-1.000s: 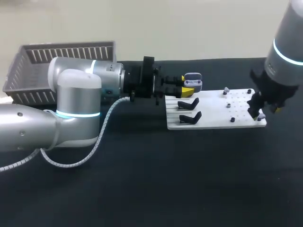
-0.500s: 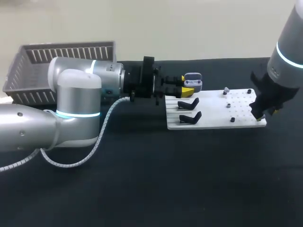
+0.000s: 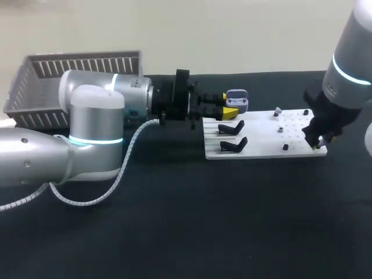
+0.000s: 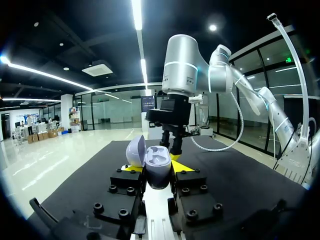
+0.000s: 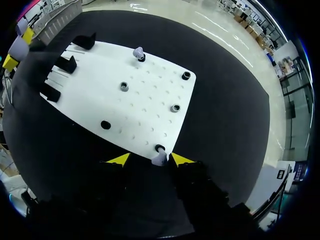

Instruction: Pick up each earbud case from the left stands, insert the matching earbuds, close the lid, and place the case in the box.

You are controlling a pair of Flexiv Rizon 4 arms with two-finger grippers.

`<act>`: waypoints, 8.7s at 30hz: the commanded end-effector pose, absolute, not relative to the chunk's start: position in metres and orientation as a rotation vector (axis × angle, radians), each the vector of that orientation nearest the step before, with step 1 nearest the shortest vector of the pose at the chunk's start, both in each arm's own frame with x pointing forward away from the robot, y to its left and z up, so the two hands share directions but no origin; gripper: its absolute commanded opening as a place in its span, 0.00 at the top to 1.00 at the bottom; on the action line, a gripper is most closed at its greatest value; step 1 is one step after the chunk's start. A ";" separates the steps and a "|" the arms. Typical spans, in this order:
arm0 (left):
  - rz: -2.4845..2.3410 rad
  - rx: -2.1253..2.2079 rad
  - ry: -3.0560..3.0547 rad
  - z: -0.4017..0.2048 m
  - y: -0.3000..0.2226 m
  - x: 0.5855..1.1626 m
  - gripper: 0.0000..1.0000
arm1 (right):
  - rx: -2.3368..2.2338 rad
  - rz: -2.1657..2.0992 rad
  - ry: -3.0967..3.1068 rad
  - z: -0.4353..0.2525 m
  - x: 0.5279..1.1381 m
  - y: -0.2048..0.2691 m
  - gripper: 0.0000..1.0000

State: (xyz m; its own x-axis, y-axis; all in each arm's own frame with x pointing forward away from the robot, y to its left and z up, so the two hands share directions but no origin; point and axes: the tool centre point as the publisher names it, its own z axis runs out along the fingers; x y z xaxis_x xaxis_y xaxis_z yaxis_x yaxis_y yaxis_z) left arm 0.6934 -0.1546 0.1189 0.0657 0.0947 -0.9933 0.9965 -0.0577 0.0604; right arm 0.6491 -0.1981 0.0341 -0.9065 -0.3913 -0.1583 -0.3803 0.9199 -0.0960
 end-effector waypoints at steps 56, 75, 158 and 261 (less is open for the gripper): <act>-1.150 1.345 1.204 0.118 -0.154 0.692 1.00 | -0.432 -0.224 2.890 0.067 0.628 -0.196 1.00; -1.150 1.345 1.204 0.118 -0.154 0.692 1.00 | -0.046 -0.181 2.935 0.173 0.599 -0.093 1.00; -1.150 1.345 1.204 0.118 -0.154 0.692 1.00 | 1.175 -0.222 2.881 0.184 0.672 0.003 1.00; -1.150 1.345 1.204 0.118 -0.154 0.692 1.00 | 0.721 0.187 2.530 0.190 0.653 -0.107 0.00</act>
